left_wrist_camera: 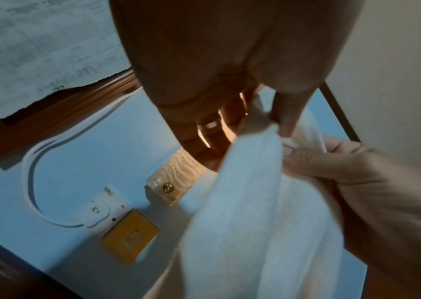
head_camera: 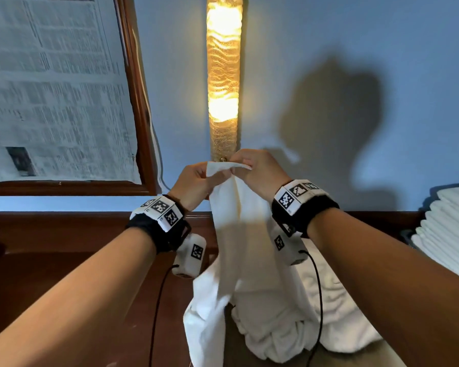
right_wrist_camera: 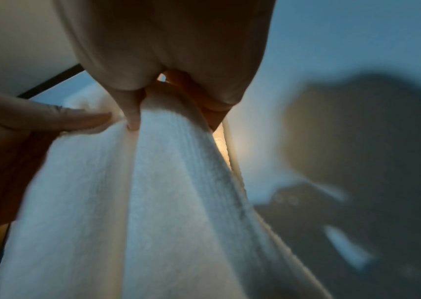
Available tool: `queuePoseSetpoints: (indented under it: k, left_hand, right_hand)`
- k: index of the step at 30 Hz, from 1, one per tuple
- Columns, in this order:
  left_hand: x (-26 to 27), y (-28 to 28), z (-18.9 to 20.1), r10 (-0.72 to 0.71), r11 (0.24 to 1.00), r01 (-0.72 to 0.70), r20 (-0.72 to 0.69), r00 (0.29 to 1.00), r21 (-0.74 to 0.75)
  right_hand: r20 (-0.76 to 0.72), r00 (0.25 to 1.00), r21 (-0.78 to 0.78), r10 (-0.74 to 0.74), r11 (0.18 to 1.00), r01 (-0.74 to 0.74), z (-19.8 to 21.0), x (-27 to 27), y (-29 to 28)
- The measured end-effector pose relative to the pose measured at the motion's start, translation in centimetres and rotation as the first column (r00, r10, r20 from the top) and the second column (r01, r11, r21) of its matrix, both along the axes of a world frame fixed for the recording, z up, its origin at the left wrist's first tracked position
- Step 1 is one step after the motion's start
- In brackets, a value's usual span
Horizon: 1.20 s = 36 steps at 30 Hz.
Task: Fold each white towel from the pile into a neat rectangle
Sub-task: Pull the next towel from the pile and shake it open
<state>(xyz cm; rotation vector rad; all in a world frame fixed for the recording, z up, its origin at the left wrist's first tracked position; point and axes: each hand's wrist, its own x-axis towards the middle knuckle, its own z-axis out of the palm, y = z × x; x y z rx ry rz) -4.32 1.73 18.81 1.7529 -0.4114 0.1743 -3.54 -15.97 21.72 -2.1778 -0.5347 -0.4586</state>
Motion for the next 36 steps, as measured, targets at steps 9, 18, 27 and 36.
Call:
queuePoseSetpoints:
  k: [9,18,27,36]
  left_hand:
    - [-2.8,6.4,4.0,0.117,0.958,-0.193,0.329,0.937,0.210]
    - [-5.8,21.1,3.3,0.188,0.975,-0.214,0.281,0.941,0.063]
    - [-10.6,17.4,0.0,-0.199,0.979,0.194,0.125,0.972,0.056]
    - [-11.4,16.9,-1.3,-0.212,0.976,0.217,0.138,0.967,-0.022]
  right_hand:
    - [0.129,0.972,-0.430,-0.198,0.872,0.234,-3.5,-1.1,-0.1]
    - [-0.022,0.780,-0.194,-0.625,0.768,0.610,-7.0,-5.9,1.4]
    - [0.362,0.899,0.050,-0.245,0.969,0.244,-1.2,-12.7,18.3]
    - [0.331,0.896,-0.139,-0.295,0.924,0.356,-4.8,-17.2,17.9]
